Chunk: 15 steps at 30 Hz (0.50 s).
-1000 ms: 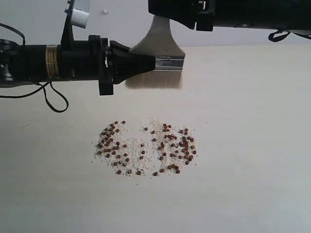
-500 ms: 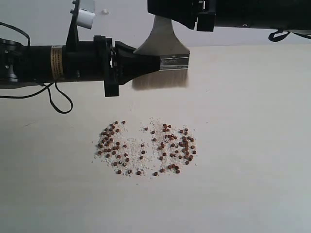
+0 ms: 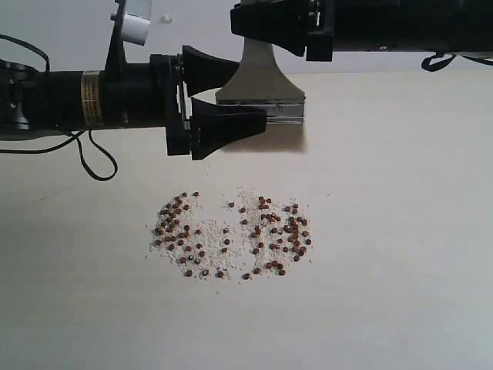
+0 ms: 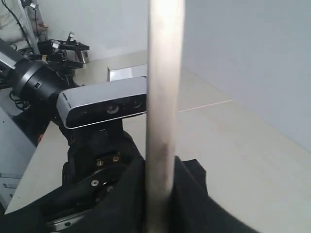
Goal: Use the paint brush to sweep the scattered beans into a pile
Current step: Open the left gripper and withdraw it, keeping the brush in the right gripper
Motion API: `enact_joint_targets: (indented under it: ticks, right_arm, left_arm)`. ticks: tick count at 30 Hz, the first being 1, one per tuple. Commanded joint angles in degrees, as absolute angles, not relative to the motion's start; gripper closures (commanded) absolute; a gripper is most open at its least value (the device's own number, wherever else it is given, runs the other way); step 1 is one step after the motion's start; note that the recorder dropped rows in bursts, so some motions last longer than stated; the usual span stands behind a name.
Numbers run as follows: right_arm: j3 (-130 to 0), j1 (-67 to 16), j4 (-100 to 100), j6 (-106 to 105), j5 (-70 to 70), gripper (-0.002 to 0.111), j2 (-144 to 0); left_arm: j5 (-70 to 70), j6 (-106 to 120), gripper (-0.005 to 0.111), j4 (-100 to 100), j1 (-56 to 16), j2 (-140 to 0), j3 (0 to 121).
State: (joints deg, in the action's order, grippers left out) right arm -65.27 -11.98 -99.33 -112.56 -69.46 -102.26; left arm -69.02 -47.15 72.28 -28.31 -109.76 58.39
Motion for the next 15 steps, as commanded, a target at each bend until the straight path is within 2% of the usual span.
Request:
enact_joint_targets:
  ticks: [1,11,13,15]
  right_arm:
    - [-65.1,-12.0,-99.9,-113.2,-66.7,0.108,-102.0]
    - [-65.0,-12.0,-99.9,-113.4,-26.2,0.108,-94.1]
    - [-65.0,-12.0,-99.9,-113.4,-21.8,0.108,-92.3]
    - [-65.0,-12.0,-99.9,-112.6,-17.3,0.108,-90.1]
  left_arm:
    - [-67.4,-45.6,0.002,72.3,-28.6,-109.3,58.7]
    - [-49.4,-44.1,0.002,73.7,-28.5,-107.9,58.7]
    - [-44.5,-45.4,0.006,73.7,-28.5,-106.8,58.7]
    - [-40.5,-45.4,0.017,73.1,-28.5,-105.3,58.7]
